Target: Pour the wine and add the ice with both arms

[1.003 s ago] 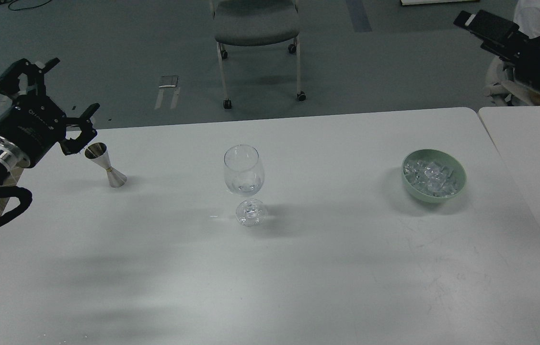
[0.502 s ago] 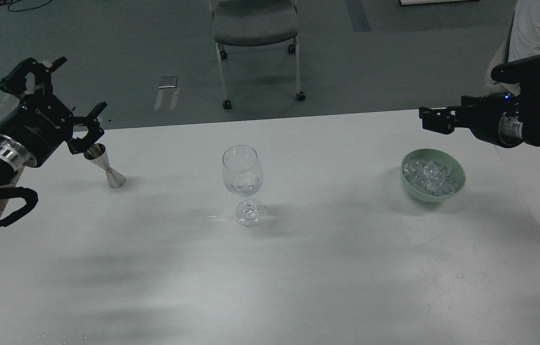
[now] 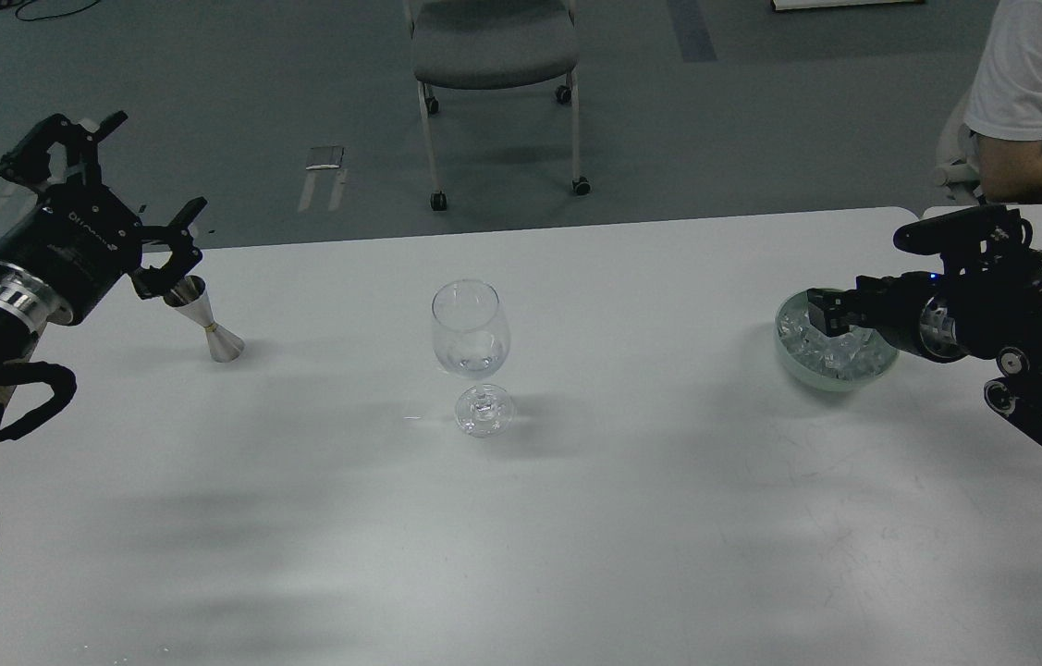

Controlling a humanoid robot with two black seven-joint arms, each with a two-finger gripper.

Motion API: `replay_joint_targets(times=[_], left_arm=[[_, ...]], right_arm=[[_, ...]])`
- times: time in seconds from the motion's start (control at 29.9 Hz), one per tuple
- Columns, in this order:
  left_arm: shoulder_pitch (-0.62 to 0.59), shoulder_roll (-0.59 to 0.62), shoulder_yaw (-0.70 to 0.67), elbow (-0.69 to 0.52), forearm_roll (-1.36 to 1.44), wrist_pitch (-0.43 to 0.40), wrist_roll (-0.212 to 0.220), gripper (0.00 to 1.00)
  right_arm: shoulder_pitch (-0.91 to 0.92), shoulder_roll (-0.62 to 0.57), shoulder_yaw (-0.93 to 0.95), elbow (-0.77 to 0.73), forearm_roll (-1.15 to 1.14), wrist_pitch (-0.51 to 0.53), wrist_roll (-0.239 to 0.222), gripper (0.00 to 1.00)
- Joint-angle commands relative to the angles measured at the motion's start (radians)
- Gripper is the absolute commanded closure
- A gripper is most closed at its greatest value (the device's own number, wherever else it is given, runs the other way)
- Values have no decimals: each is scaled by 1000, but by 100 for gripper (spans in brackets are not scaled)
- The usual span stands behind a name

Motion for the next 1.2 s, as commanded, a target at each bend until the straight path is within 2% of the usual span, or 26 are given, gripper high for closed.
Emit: replay_joint_targets(times=[0.0,0.13,0.23,0.3,0.33,0.4,0.54,0.97,1.04,1.1,1.17], left_arm=[[0,-3,0,0,0,0,0,2],[0,-3,0,0,0,0,0,2],[2,-4,0,0,0,-2,0,2],[0,-4,0,0,0,-2,0,2],[2,-4,0,0,0,-2,0,2],[2,-4,-1,0,0,-2,0,2],[6,-3,-8,0,0,-3,0,2],[8,-14,-8,-1,0,0,0,2],[8,-14,-8,-1,0,0,0,2],[8,-14,-8,-1,0,-2,0,2],[8,-15,-8,-1,0,-2,0,2]], right_arm=[[-3,-1,0,1,1,-6,2,32],[-9,1,0,16,2,-6,8,26],[-11,1,0,19,1,-6,8,26],[-14,1,0,19,-1,-7,8,29],[-18,1,0,18,-2,-7,6,36],[-22,1,0,19,-15,-7,2,39],[-26,-4,-2,18,-97,-7,0,39],[-58,8,6,16,-102,-10,0,39],[-58,7,5,16,-111,-9,0,47],[-60,5,1,21,-116,-9,0,60],[-60,4,0,23,-119,-9,0,63]])
